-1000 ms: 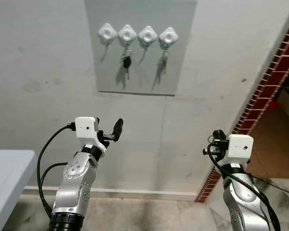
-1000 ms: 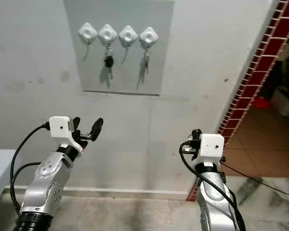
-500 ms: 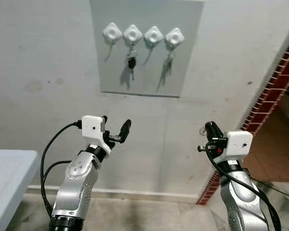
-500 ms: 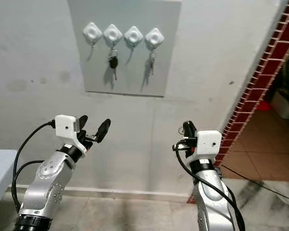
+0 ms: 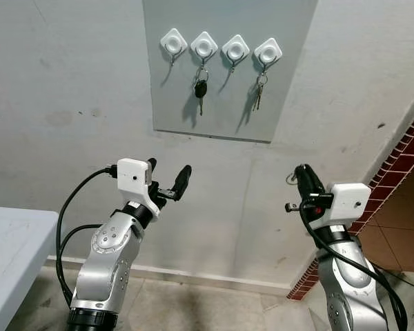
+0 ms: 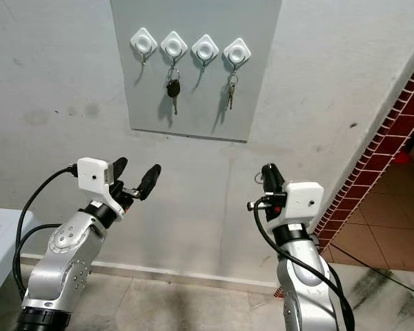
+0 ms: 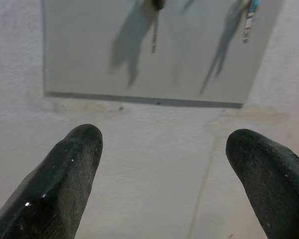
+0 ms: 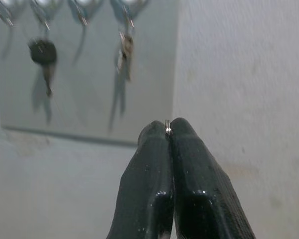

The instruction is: Hang keys on a hook

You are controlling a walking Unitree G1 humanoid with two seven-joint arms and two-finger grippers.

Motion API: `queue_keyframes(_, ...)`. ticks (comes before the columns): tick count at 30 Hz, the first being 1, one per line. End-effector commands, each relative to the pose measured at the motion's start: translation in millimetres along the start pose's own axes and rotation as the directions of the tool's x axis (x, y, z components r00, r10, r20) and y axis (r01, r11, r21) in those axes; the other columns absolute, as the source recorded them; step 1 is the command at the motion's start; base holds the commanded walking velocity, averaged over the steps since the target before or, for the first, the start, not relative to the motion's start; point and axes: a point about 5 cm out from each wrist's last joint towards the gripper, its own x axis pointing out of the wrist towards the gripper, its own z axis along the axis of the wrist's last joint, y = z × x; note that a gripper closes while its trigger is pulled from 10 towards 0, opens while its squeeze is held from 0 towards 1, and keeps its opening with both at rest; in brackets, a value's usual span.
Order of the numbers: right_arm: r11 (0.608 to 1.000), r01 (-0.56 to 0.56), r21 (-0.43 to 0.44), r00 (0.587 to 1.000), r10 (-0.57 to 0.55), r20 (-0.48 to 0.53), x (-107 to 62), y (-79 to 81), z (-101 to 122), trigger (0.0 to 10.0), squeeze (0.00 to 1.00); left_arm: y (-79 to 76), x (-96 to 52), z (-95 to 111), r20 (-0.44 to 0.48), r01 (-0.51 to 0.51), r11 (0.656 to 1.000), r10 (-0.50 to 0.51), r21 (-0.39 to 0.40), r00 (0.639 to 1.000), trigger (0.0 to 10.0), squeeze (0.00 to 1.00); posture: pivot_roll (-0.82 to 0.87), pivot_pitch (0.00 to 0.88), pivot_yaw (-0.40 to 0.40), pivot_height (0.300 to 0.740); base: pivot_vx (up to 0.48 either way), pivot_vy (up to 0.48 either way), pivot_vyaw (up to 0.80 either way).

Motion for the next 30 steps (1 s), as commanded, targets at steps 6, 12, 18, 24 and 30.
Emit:
queue_keyframes(6,1.000,-0.020,0.015,0.994,0.018,0.108,8.1,4.6,22.7,10.0,0.00,-5.0,1.3,9.0,0.020,0.033,0.999,-0.033,0.008,0.999,10.0,0.00,0.00,0.000,-0.027,0.740,0.000,0.000,0.00)
queue_keyframes(12,0.999,-0.039,0.020,0.990,0.036,0.136,17.1,7.6,31.1,10.0,0.00,-8.6,5.9,15.8,0.034,0.066,0.998,-0.066,0.006,0.997,10.0,0.00,0.00,0.000,-0.026,0.740,0.000,0.000,0.00)
queue_keyframes(18,0.998,-0.055,0.006,0.988,0.053,0.146,33.9,7.7,32.6,10.0,0.00,0.0,17.8,25.3,0.048,0.045,0.999,-0.046,0.023,0.998,10.0,0.00,0.00,0.000,-0.022,0.740,0.000,0.000,0.00)
queue_keyframes(24,0.999,-0.041,0.012,0.994,0.040,0.103,15.8,6.9,23.9,10.0,0.00,9.7,3.6,22.8,0.082,-0.054,0.998,0.055,-0.020,0.995,10.0,0.00,0.00,0.000,-0.026,0.740,0.000,0.000,0.00)
queue_keyframes(30,1.000,0.015,-0.008,1.000,-0.015,0.025,-9.1,3.0,8.2,10.0,0.00,5.6,-18.1,13.6,0.110,-0.116,0.992,0.122,-0.059,0.986,10.0,0.00,0.00,0.000,-0.031,0.740,0.000,0.000,0.00)
